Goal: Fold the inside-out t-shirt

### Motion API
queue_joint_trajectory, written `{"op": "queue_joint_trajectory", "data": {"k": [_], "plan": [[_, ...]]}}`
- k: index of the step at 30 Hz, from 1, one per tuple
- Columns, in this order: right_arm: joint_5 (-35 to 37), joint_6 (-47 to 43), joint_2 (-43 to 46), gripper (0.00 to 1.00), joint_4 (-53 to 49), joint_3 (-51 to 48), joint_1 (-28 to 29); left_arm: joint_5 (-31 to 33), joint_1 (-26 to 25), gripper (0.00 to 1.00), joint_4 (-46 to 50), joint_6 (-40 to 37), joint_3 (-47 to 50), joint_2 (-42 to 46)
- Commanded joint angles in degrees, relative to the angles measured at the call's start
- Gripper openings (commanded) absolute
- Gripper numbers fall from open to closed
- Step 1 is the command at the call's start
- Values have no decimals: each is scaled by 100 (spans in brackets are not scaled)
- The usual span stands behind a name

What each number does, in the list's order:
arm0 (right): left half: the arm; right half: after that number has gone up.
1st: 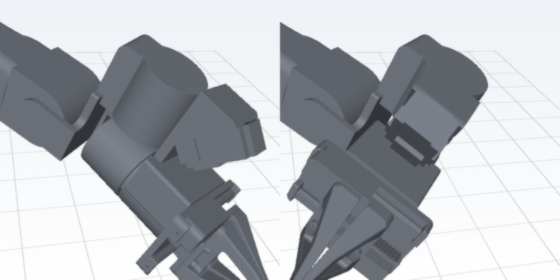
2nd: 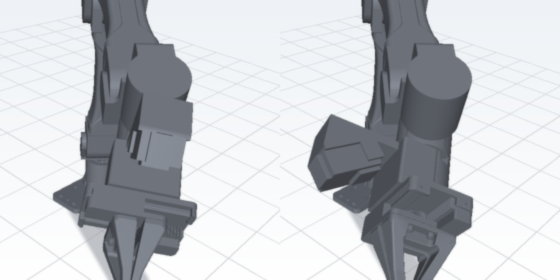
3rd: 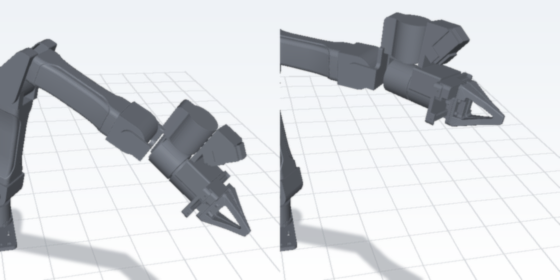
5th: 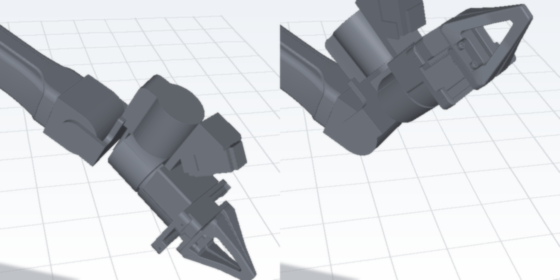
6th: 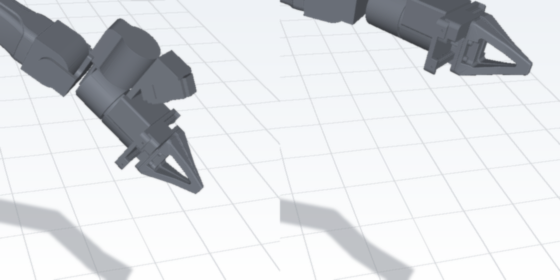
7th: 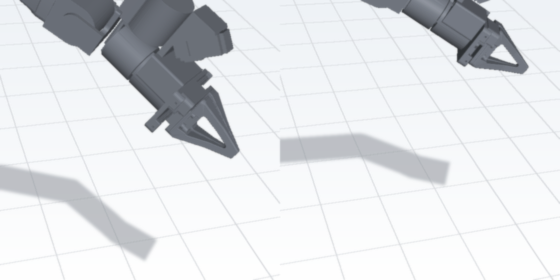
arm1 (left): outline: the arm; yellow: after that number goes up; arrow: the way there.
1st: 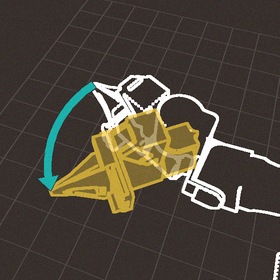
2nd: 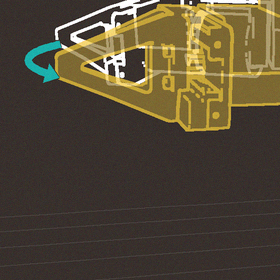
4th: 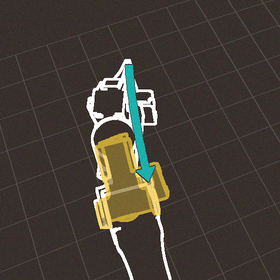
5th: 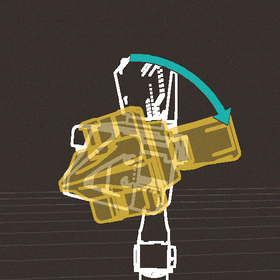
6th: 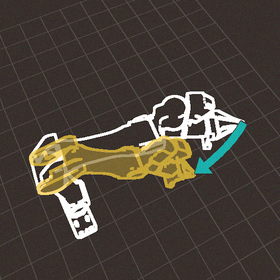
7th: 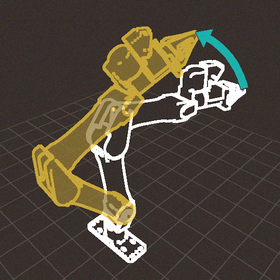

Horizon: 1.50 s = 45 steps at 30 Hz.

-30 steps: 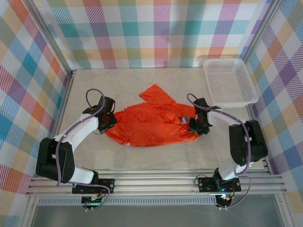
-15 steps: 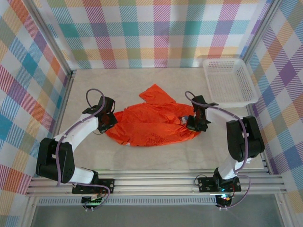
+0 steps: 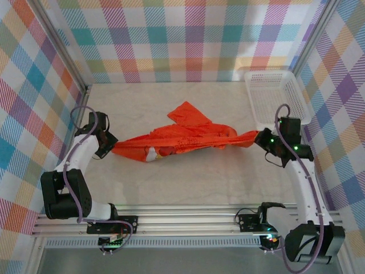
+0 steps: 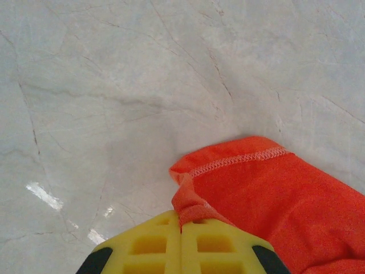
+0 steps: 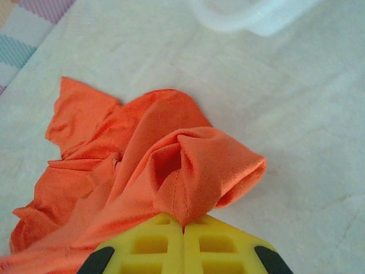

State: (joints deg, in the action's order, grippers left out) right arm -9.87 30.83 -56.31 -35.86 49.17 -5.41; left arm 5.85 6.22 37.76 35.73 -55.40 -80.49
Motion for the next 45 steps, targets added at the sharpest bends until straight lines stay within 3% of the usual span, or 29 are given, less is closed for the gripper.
{"op": "queue_joint_trajectory", "data": {"k": [1, 5, 9, 11, 16, 19, 25, 33, 39, 45], "plan": [[-199, 277, -24, 0, -134, -109, -344, 30, 124, 0, 132, -86, 19, 32], [41, 320, -207, 1, -399, -45, -409, -84, 125, 0, 59, -79, 72, 118], [29, 340, -308, 25, -422, -41, -412, -216, 99, 0, -40, -35, 174, 225], [3, 309, -360, 32, -422, -47, -415, -258, 53, 0, -83, -24, 209, 244], [-453, 356, -497, 33, -197, -201, -315, -285, -128, 0, -115, 2, 227, 235], [-302, 418, -690, 33, -50, -259, 372, -285, -254, 0, -170, 39, 265, 218], [221, 744, -1716, 41, 404, 10, 2422, -224, -432, 0, -168, 66, 294, 169], [1215, 675, -3825, 46, 205, 1737, 4482, -209, -505, 0, -201, 97, 416, 178], [1514, 645, -4895, 48, -32, 2812, 5280, -242, -511, 0, -164, 100, 458, 288], [1600, 687, -5251, 62, 8, 2888, 5465, -283, -510, 0, -163, 101, 495, 393]]}}
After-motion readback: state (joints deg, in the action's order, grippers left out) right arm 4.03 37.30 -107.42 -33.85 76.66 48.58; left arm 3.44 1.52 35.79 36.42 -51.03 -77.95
